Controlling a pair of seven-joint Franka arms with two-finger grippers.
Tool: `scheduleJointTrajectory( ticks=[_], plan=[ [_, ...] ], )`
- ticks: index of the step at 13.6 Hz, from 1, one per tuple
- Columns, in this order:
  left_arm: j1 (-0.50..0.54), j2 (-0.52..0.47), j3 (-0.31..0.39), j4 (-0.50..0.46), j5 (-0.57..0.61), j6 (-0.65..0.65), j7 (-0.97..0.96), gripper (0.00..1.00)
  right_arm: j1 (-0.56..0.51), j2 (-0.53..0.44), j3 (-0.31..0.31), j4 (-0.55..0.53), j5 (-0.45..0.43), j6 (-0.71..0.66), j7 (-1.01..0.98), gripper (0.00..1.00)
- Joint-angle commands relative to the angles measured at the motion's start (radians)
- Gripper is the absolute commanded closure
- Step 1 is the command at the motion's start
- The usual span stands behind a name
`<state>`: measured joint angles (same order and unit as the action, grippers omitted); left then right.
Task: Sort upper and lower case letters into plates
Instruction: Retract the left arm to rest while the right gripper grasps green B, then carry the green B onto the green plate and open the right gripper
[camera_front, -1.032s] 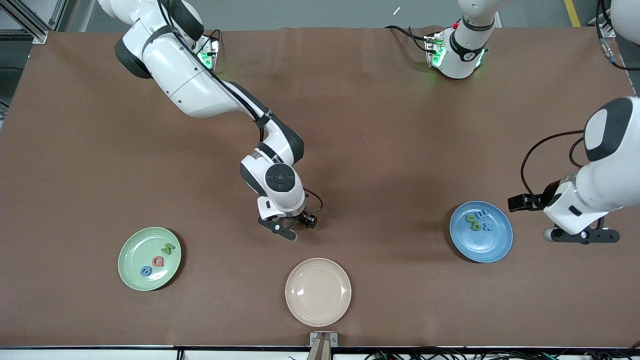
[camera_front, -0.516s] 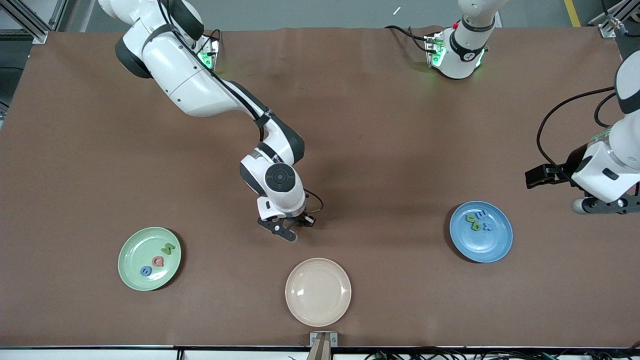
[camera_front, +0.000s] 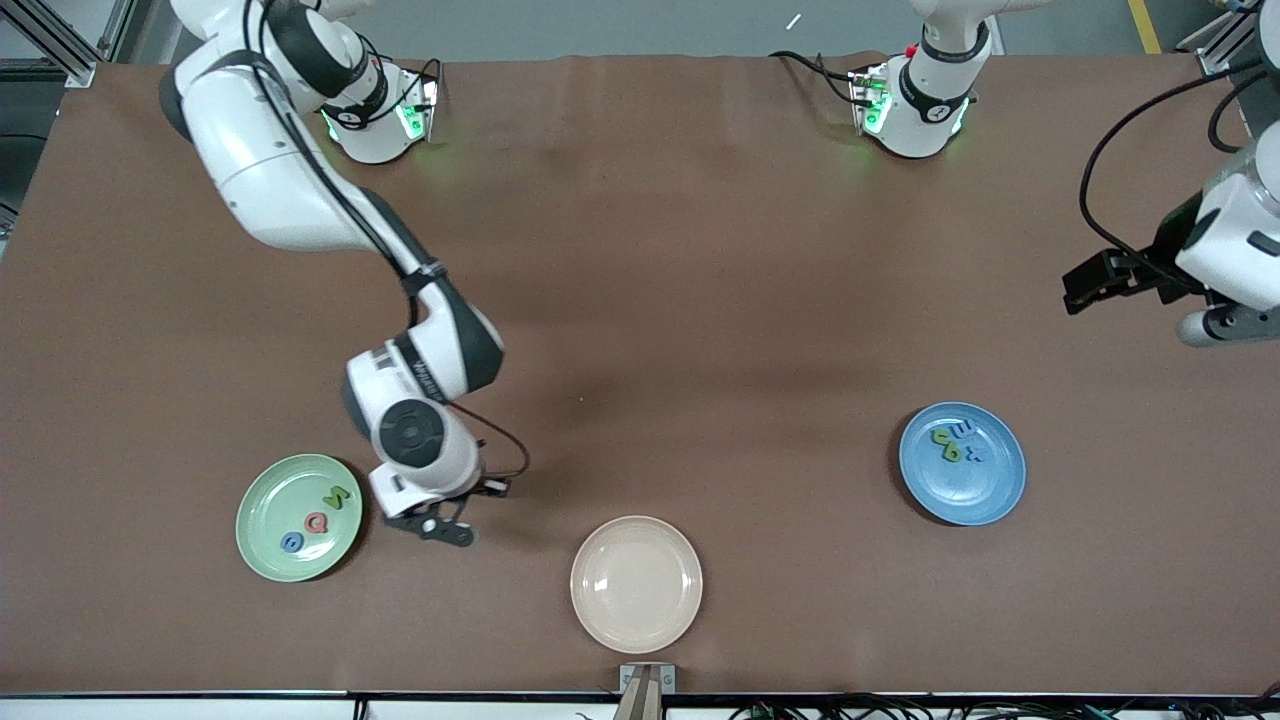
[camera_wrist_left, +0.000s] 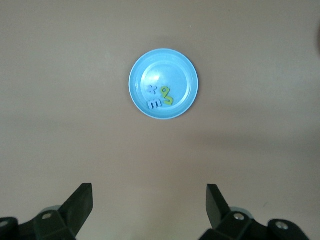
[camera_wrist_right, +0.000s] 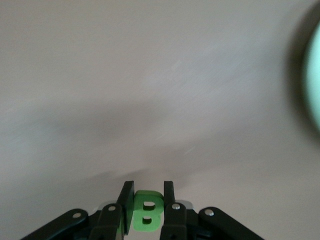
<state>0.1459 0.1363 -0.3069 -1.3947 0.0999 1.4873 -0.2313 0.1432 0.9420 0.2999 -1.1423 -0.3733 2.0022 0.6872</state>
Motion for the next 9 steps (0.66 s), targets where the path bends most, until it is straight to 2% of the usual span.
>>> scheduleJointTrajectory(
  ticks=[1, 2, 3, 7, 8, 9],
  plan=[
    [-0.075, -0.062, 0.082, -0.067, -0.020, 0.001, 0.003, 0.00, -0.106, -0.037, 0.010, -0.030, -0.010, -0.022, -0.293, 0.99],
    [-0.112, -0.079, 0.122, -0.087, -0.023, 0.001, 0.003, 0.00, -0.146, -0.038, 0.011, -0.030, -0.018, -0.022, -0.408, 0.99],
    [-0.121, -0.090, 0.132, -0.095, -0.037, 0.001, 0.003, 0.00, -0.186, -0.042, 0.013, -0.030, -0.021, -0.022, -0.482, 0.98],
    [-0.135, -0.122, 0.134, -0.129, -0.063, 0.005, -0.017, 0.00, -0.304, -0.055, 0.015, -0.059, -0.026, -0.022, -0.669, 0.95],
    [-0.137, -0.124, 0.134, -0.130, -0.065, 0.005, -0.017, 0.00, -0.332, -0.054, 0.015, -0.068, -0.026, -0.022, -0.699, 0.93],
    [-0.135, -0.125, 0.134, -0.133, -0.065, 0.005, -0.019, 0.00, -0.352, -0.052, 0.013, -0.086, -0.026, -0.016, -0.712, 0.85]
  ],
)
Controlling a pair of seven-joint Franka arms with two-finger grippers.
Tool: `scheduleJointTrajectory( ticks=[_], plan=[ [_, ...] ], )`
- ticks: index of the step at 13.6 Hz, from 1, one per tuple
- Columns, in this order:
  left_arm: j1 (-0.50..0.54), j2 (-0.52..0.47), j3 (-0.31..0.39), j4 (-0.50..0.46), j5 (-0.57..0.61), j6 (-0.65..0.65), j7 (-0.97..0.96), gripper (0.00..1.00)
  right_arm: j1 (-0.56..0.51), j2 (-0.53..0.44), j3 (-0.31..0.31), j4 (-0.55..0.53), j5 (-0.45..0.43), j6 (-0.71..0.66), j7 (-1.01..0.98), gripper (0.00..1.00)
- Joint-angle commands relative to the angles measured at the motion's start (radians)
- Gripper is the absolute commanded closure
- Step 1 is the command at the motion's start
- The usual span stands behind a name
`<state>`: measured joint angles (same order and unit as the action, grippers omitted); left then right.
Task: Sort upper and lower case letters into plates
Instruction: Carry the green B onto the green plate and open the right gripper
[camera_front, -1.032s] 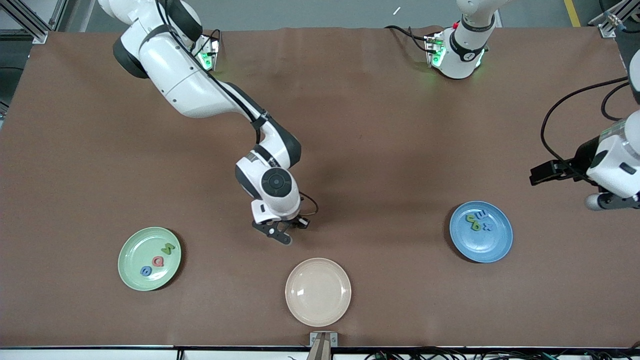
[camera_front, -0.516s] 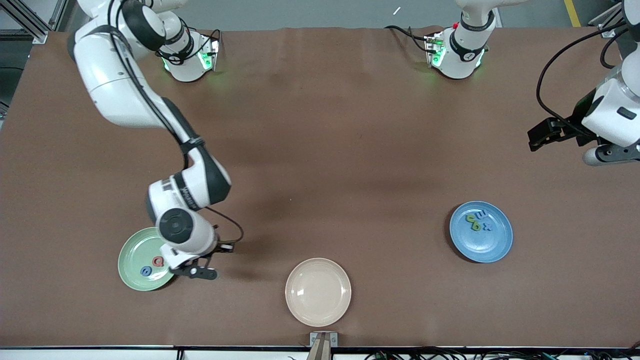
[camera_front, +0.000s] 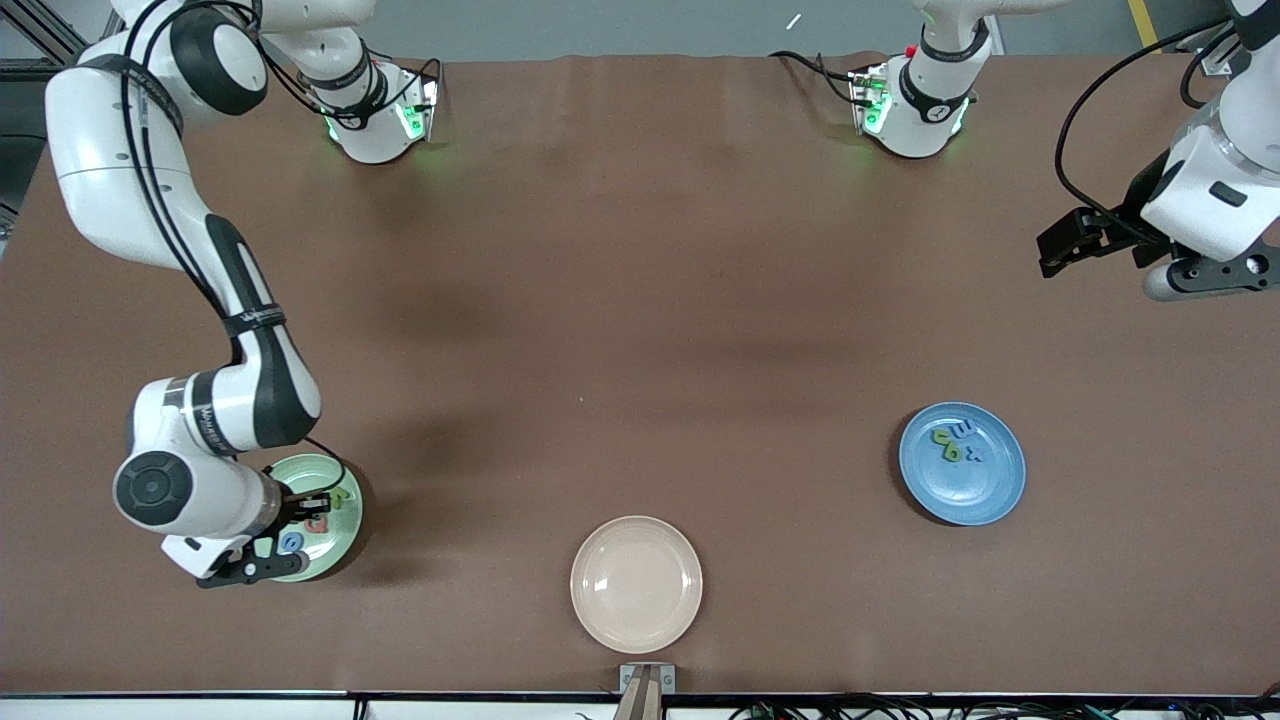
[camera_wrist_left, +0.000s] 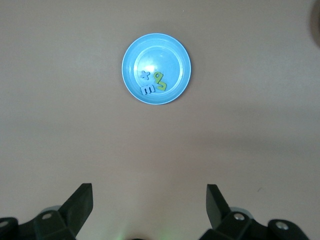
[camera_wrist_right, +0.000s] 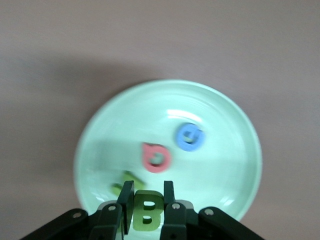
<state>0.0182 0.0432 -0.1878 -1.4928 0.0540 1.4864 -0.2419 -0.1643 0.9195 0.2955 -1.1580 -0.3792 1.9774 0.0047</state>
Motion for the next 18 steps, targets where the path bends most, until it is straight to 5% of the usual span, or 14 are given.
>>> scheduleJointTrajectory(
  ticks=[1, 3, 4, 10, 15, 18],
  plan=[
    [-0.007, -0.038, 0.027, -0.041, -0.022, 0.006, -0.007, 0.00, -0.063, -0.028, 0.019, -0.089, -0.027, 0.012, -0.031, 0.58],
    [-0.011, -0.049, 0.047, -0.061, -0.061, 0.008, -0.007, 0.00, -0.063, -0.028, 0.021, -0.089, -0.037, 0.014, -0.029, 0.05],
    [-0.011, -0.055, 0.054, -0.067, -0.066, 0.012, -0.005, 0.00, -0.064, -0.030, 0.024, -0.086, -0.037, 0.012, -0.031, 0.00],
    [-0.012, -0.085, 0.051, -0.113, -0.062, 0.046, 0.000, 0.00, -0.081, -0.114, 0.088, -0.083, -0.023, 0.006, -0.028, 0.00],
    [-0.012, -0.083, 0.045, -0.109, -0.062, 0.046, 0.000, 0.00, -0.074, -0.298, 0.099, -0.091, 0.006, -0.067, -0.023, 0.00],
    [-0.014, -0.083, 0.045, -0.109, -0.062, 0.046, 0.000, 0.00, 0.038, -0.405, -0.016, -0.089, 0.178, -0.163, -0.016, 0.00]
  ],
)
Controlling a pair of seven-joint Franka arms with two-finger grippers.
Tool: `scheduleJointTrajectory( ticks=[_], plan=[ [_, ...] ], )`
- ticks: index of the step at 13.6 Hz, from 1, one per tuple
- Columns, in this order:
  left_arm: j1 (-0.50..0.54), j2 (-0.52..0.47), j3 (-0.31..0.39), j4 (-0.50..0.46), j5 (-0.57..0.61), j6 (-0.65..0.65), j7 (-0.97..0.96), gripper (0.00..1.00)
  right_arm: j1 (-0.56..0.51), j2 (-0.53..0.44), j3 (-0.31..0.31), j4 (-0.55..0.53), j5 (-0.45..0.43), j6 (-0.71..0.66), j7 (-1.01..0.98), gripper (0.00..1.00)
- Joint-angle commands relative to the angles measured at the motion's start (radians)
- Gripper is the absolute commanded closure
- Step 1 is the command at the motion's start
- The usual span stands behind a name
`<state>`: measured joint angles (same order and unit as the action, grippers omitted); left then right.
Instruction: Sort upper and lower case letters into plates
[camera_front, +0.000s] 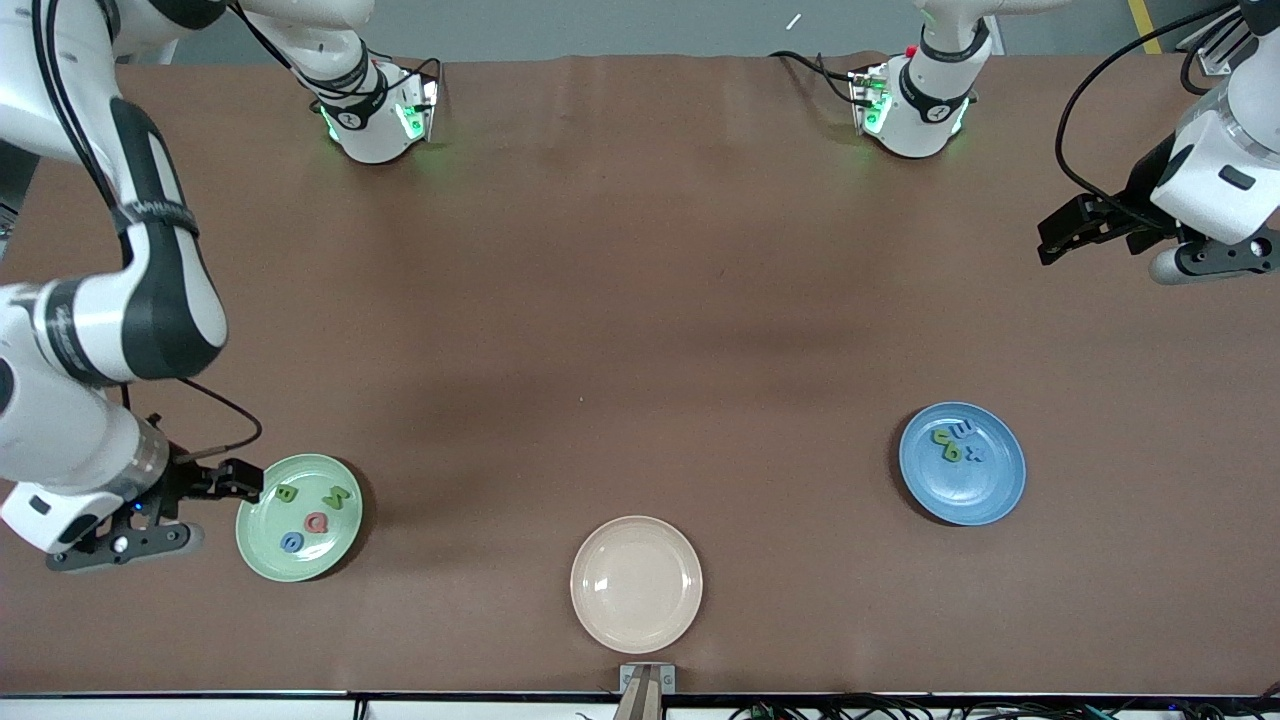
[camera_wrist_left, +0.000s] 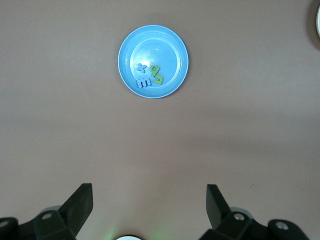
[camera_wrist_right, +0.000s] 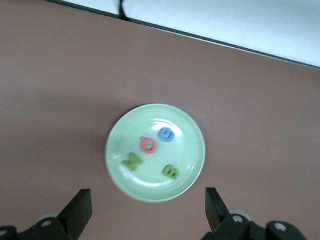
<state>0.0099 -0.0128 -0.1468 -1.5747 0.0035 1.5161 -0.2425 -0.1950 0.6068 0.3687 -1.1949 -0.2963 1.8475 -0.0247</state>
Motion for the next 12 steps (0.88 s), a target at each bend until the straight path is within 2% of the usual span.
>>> scheduleJointTrajectory(
  ticks=[1, 2, 4, 6, 7, 10, 12],
  plan=[
    [-0.005, -0.029, 0.004, -0.025, -0.011, 0.016, 0.000, 0.00, 0.127, -0.131, -0.178, -0.054, 0.152, -0.051, 0.015, 0.00],
    [-0.005, -0.030, 0.004, -0.024, -0.011, 0.013, -0.001, 0.00, 0.172, -0.156, -0.242, -0.054, 0.196, -0.072, 0.015, 0.00],
    [-0.004, -0.030, 0.004, -0.018, -0.013, 0.010, 0.011, 0.00, 0.224, -0.215, -0.316, -0.057, 0.253, -0.132, 0.015, 0.00],
    [-0.005, -0.032, 0.003, -0.018, -0.011, 0.009, 0.006, 0.00, 0.313, -0.307, -0.417, -0.118, 0.267, -0.160, 0.096, 0.00],
    [-0.004, -0.030, 0.003, -0.019, -0.011, 0.009, 0.006, 0.00, 0.327, -0.353, -0.433, -0.156, 0.267, -0.159, 0.126, 0.00],
    [-0.005, -0.030, 0.003, -0.019, -0.010, 0.009, 0.006, 0.00, 0.277, -0.511, -0.415, -0.305, 0.269, -0.143, 0.138, 0.00],
    [-0.005, -0.030, 0.003, -0.018, -0.010, 0.009, 0.009, 0.00, 0.212, -0.573, -0.347, -0.354, 0.276, -0.142, 0.138, 0.00]
  ],
)
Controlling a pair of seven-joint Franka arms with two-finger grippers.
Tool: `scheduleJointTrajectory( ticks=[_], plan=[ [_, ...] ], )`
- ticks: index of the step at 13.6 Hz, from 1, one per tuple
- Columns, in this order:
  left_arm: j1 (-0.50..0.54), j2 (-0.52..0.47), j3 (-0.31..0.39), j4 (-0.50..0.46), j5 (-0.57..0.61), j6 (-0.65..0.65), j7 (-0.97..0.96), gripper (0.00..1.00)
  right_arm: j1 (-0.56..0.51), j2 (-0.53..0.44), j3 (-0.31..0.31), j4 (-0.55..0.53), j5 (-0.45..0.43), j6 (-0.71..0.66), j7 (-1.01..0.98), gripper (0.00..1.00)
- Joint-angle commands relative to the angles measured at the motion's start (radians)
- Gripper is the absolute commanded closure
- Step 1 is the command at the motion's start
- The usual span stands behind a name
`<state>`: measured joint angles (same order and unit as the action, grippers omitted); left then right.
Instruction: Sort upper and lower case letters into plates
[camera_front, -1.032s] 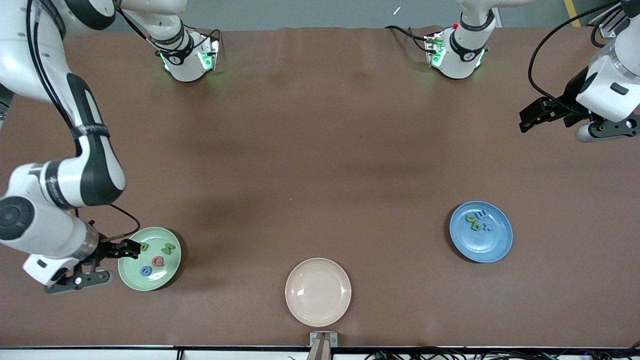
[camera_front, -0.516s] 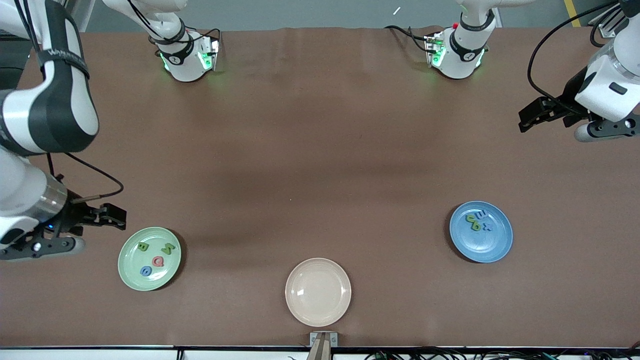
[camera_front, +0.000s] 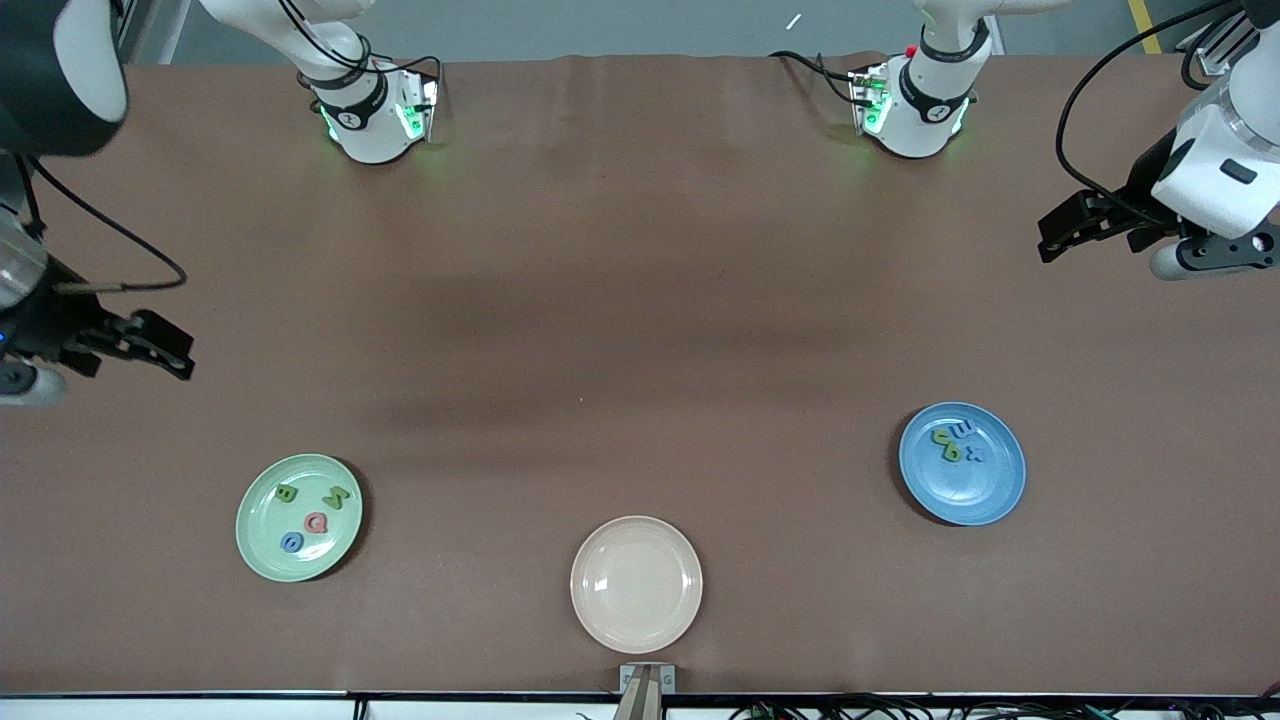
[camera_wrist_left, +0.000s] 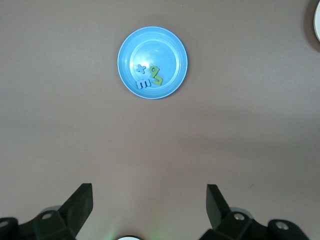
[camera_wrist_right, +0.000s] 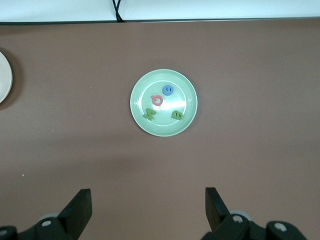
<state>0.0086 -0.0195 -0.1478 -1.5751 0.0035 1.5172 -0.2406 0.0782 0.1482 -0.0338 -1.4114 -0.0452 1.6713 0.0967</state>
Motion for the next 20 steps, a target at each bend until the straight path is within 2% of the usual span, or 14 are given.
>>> scheduleJointTrajectory(
  ticks=[1, 3, 6, 8, 13, 17, 20],
  plan=[
    [-0.004, -0.023, 0.004, -0.017, -0.010, 0.008, 0.007, 0.00, -0.067, -0.130, 0.061, -0.150, 0.025, 0.035, 0.018, 0.00],
    [-0.004, -0.023, -0.007, -0.017, -0.008, 0.008, 0.007, 0.00, -0.072, -0.162, 0.061, -0.175, 0.028, 0.036, 0.018, 0.00],
    [-0.004, -0.023, -0.010, -0.017, -0.005, 0.008, 0.006, 0.00, -0.104, -0.165, 0.095, -0.181, 0.028, 0.044, 0.015, 0.00],
    [-0.002, -0.023, -0.012, -0.017, -0.005, 0.008, -0.005, 0.00, -0.100, -0.164, 0.097, -0.176, 0.028, 0.032, 0.015, 0.00],
    [-0.001, -0.023, -0.033, -0.013, 0.001, 0.006, -0.023, 0.00, -0.100, -0.160, 0.095, -0.147, 0.025, 0.004, 0.000, 0.00],
    [0.001, -0.025, -0.033, 0.003, 0.061, -0.005, 0.030, 0.00, -0.103, -0.159, 0.092, -0.132, 0.027, -0.031, 0.001, 0.00],
    [0.007, -0.025, -0.030, 0.006, 0.061, -0.008, 0.043, 0.00, -0.106, -0.133, 0.092, -0.081, 0.015, -0.028, 0.003, 0.00]
  ],
)
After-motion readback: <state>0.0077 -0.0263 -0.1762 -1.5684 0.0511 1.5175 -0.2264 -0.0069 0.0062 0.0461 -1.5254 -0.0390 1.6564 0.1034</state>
